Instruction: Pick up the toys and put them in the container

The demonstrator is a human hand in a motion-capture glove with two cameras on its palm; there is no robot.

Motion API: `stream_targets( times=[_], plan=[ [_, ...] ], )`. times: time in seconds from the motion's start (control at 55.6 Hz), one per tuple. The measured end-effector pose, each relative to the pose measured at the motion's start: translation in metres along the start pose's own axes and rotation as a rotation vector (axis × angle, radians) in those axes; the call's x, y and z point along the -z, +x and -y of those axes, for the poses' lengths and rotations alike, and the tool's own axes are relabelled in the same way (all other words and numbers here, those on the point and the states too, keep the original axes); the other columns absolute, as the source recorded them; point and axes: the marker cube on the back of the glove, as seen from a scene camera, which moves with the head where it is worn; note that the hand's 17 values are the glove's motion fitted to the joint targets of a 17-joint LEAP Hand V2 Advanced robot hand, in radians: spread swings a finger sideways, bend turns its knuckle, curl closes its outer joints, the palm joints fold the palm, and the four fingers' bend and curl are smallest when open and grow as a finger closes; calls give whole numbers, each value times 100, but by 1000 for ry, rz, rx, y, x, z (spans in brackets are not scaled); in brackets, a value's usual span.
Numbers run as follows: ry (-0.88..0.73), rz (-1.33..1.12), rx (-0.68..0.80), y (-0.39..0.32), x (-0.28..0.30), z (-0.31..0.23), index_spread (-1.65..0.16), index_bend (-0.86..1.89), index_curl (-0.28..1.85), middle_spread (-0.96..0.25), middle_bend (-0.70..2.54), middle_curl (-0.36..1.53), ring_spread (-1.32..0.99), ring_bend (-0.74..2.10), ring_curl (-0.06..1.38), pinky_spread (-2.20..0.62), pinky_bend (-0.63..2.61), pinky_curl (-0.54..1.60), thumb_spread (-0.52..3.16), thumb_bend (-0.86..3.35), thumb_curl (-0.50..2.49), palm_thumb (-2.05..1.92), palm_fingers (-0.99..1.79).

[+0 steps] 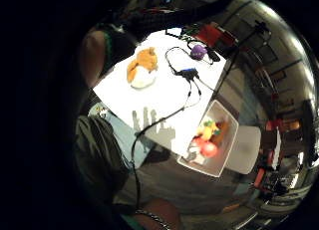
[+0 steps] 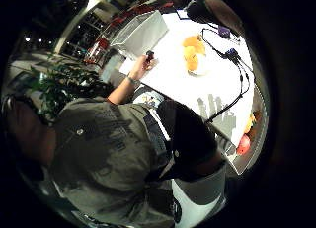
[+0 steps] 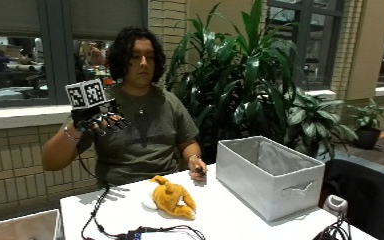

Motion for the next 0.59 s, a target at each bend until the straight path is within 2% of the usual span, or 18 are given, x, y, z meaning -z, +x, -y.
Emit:
stream_targets(
  times=[0.09, 0.288, 0.45, 0.594],
  plan=[
    [23, -16, 46, 4, 11, -16, -28, 19, 13, -10, 18, 7, -16, 32, 11, -1, 59, 20, 99, 3, 6, 2, 36],
    [10, 4, 4, 10, 5, -6, -35, 19, 19, -12, 19, 13, -20, 35, 14, -2, 63, 24, 125, 1, 12, 0, 32],
    [-7, 39, -98, 35, -20, 48, -37, 19, 23, -12, 19, 17, -22, 40, 16, -2, 63, 25, 135, 0, 16, 0, 33],
    [35, 24, -168, 74, -47, 131, -38, 19, 25, -13, 20, 20, -24, 44, 18, -3, 63, 27, 141, -1, 19, 0, 35]
  ],
)
